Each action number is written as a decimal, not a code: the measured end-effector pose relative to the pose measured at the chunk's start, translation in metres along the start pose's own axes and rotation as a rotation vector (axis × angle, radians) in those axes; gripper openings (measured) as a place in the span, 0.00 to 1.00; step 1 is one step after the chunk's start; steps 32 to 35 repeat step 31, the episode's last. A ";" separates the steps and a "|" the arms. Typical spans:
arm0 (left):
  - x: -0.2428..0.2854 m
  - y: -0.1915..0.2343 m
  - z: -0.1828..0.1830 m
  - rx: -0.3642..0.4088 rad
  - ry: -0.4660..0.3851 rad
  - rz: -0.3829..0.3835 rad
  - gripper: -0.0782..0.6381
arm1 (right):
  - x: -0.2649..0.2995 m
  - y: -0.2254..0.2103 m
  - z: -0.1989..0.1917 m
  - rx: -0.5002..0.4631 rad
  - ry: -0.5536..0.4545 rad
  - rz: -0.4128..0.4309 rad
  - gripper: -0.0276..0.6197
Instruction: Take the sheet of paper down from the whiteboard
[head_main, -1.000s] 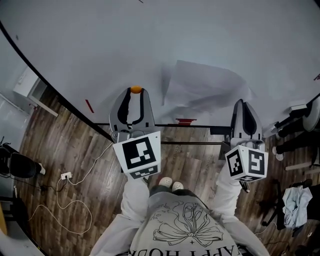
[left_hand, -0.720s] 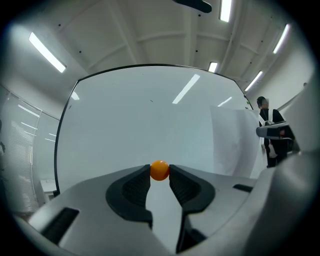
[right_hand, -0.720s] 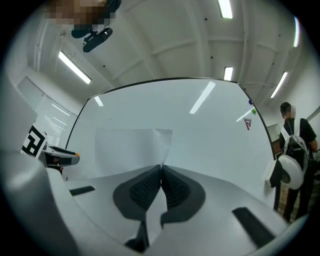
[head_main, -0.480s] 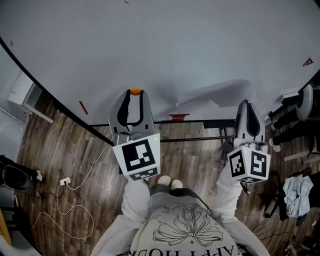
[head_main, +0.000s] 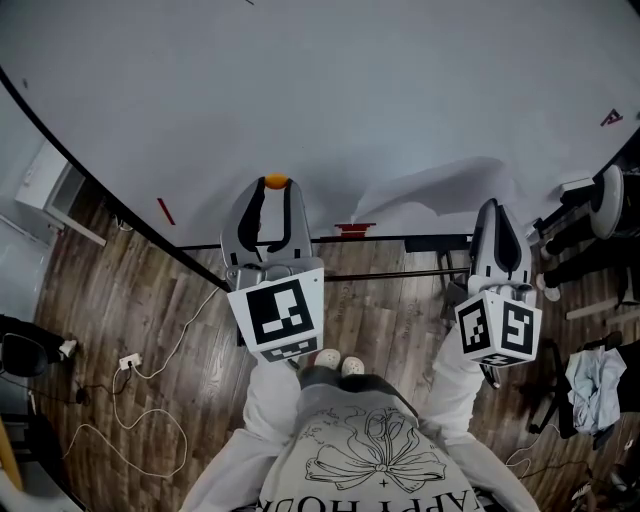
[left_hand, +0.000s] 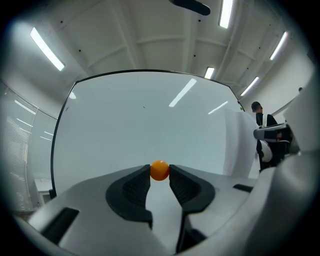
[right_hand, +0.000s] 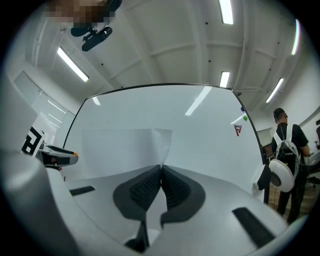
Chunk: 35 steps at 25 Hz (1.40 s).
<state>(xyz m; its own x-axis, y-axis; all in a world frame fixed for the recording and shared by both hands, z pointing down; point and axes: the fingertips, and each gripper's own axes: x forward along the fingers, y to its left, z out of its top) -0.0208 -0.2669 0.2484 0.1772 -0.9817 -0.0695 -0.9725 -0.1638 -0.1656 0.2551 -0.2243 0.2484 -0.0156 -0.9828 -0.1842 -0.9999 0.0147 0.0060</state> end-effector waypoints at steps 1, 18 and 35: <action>-0.001 0.000 0.000 0.001 0.000 0.000 0.27 | 0.000 0.001 0.000 0.001 -0.003 0.003 0.05; 0.004 -0.005 -0.002 -0.002 0.008 0.010 0.27 | 0.012 0.002 -0.008 -0.013 0.020 0.007 0.05; 0.008 -0.011 -0.002 0.004 0.007 0.003 0.27 | 0.016 -0.001 -0.011 -0.012 0.026 0.005 0.05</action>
